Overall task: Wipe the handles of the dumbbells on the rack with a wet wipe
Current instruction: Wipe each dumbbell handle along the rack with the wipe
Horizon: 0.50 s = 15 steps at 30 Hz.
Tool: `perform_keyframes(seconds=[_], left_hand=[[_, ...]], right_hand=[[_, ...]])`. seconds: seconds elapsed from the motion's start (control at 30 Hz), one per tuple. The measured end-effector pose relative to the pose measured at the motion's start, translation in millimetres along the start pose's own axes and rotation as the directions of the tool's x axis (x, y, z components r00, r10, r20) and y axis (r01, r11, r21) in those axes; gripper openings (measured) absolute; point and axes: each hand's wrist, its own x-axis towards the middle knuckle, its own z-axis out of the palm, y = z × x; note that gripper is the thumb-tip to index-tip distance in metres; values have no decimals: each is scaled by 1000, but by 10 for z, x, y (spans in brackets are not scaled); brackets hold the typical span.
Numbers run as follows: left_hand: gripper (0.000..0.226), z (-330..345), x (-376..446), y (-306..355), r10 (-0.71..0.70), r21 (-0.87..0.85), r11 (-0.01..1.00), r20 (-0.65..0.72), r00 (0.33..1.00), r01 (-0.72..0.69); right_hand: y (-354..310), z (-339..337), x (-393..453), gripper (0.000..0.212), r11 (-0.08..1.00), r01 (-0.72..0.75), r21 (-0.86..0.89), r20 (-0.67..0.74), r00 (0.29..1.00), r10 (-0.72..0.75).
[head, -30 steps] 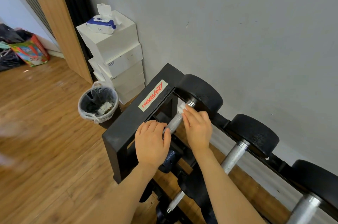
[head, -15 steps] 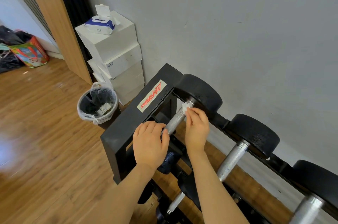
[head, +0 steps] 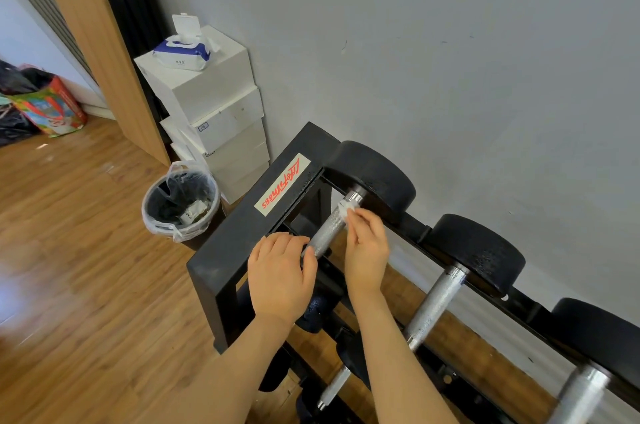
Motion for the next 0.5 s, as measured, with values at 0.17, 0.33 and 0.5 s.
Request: perform_keyframes(seconds=[0.17, 0.33, 0.5], left_hand=[[46, 5, -3, -5, -10, 0, 1000, 19, 1000, 10], [43, -4, -6, 6, -4, -5, 1000, -12, 1000, 4], [43, -8, -15, 4, 9, -10, 1000, -19, 1000, -9]], right_hand=[[-24, 6, 129, 26, 992, -109, 56, -40, 993, 111], [-19, 78, -83, 27, 998, -50, 43, -18, 999, 51], [-54, 18, 133, 25, 993, -105, 53, -43, 993, 107]])
